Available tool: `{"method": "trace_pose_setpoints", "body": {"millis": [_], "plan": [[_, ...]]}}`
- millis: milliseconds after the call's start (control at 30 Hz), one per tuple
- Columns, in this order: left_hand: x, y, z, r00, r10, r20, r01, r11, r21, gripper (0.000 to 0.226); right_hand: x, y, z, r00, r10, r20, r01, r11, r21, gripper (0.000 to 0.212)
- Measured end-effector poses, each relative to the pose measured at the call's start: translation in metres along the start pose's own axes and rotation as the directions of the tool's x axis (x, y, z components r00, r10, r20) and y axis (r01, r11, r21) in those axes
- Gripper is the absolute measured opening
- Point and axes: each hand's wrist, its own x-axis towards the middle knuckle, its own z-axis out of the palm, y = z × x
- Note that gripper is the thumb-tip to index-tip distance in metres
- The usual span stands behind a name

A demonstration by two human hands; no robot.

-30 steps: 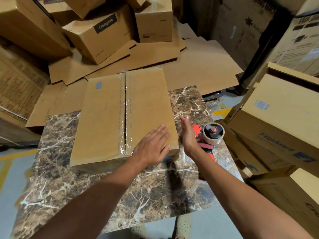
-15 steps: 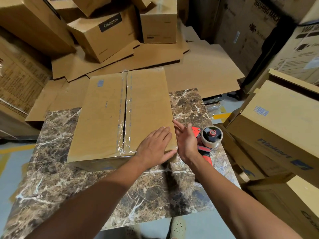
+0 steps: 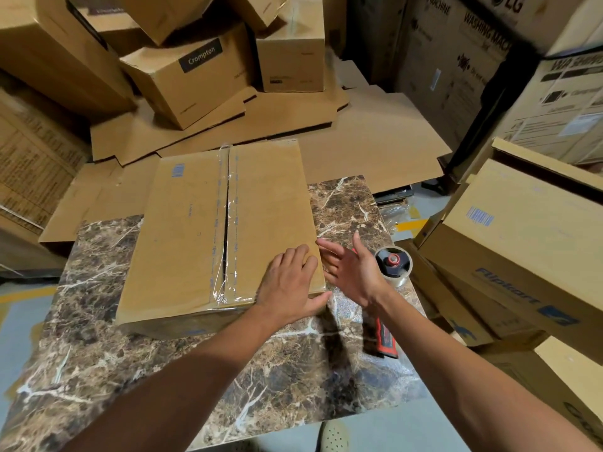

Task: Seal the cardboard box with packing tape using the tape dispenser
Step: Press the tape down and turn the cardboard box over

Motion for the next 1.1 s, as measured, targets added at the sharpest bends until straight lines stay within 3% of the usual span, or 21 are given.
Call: {"method": "trace_pose_setpoints", "body": {"millis": [167, 233, 367, 467, 567, 667, 800, 867, 933, 1000, 1033, 1100], "plan": [[0.002, 0.04, -0.004, 0.958, -0.283, 0.056, 0.287, 0.954, -0.083, 0.051, -0.002, 0.011, 0.006, 0.995, -0.049, -0.09, 0.053, 0.998, 0.039, 0.078], [0.002, 0.047, -0.005, 0.943, -0.325, 0.066, 0.331, 0.933, -0.138, 0.048, -0.004, 0.015, 0.009, 0.986, -0.084, -0.144, 0.092, 0.995, 0.048, 0.076], [-0.009, 0.024, -0.005, 0.971, -0.237, 0.023, 0.234, 0.93, -0.285, 0.049, -0.005, 0.024, 0.021, 0.955, -0.182, -0.235, 0.201, 0.978, 0.057, 0.07], [-0.022, -0.007, -0.014, 0.988, -0.148, 0.037, 0.151, 0.915, -0.375, 0.052, -0.004, 0.032, 0.045, 0.914, -0.302, -0.271, 0.255, 0.947, -0.196, 0.051], [-0.035, -0.043, -0.015, 0.995, -0.077, 0.063, 0.092, 0.948, -0.306, 0.05, 0.001, 0.043, 0.065, 0.857, -0.434, -0.279, 0.228, 0.803, -0.551, 0.038], [-0.049, -0.079, -0.006, 0.982, 0.052, 0.181, -0.026, 0.99, -0.142, 0.066, 0.007, 0.061, 0.069, 0.798, -0.535, -0.279, 0.228, 0.696, -0.68, 0.037], [-0.055, -0.099, 0.0, 0.935, 0.175, 0.309, -0.201, 0.978, 0.052, 0.074, 0.014, 0.084, 0.072, 0.694, -0.661, -0.285, 0.228, 0.577, -0.785, 0.052], [-0.053, -0.099, 0.002, 0.929, 0.173, 0.328, -0.213, 0.973, 0.089, 0.075, 0.02, 0.085, 0.068, 0.68, -0.713, -0.171, 0.22, 0.422, -0.88, 0.059], [-0.052, -0.099, 0.006, 0.929, 0.166, 0.332, -0.208, 0.973, 0.096, 0.076, 0.023, 0.079, 0.057, 0.691, -0.714, 0.11, 0.231, 0.074, -0.97, 0.064], [-0.053, -0.099, 0.007, 0.933, 0.158, 0.323, -0.195, 0.977, 0.087, 0.078, 0.024, 0.07, 0.047, 0.7, -0.59, 0.402, 0.212, -0.367, -0.906, 0.066], [-0.053, -0.099, 0.006, 0.934, 0.155, 0.321, -0.189, 0.979, 0.077, 0.079, 0.023, 0.064, 0.045, 0.726, -0.496, 0.477, 0.198, -0.513, -0.835, 0.068], [-0.053, -0.099, 0.002, 0.931, 0.159, 0.328, -0.189, 0.98, 0.061, 0.082, 0.022, 0.055, 0.044, 0.8, -0.326, 0.503, 0.189, -0.66, -0.727, 0.074]]}}
